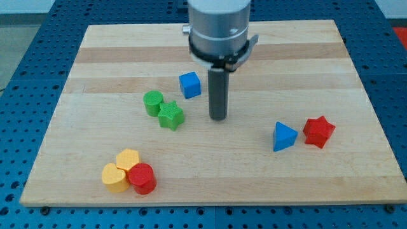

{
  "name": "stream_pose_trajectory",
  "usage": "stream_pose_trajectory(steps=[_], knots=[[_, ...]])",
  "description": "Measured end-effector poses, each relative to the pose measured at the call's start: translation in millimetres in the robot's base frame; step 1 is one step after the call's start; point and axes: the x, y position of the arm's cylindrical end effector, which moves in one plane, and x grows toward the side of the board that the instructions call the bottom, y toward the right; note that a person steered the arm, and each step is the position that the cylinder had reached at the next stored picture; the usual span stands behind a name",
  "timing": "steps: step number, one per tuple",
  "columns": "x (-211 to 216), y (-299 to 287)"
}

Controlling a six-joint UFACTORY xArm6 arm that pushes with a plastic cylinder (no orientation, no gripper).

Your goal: Place the green star horizontally to blue triangle

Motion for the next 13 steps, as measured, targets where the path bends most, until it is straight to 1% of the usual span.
stream_pose_trajectory(steps=[1, 2, 3, 4, 5, 6, 7, 8, 9, 10, 11, 12, 13], knots=[[-36.5, -10.4], [-37.9, -69.9], [-26.4, -134.4], [16.9, -135.4], [44.1, -91.7], [19.3, -111.8], [3.0, -92.5], [40.7, -41.0], [49.3, -19.9], [56.7, -97.4], [115.1, -59.2], [127.2, -17.4], [110.6, -13.3]])
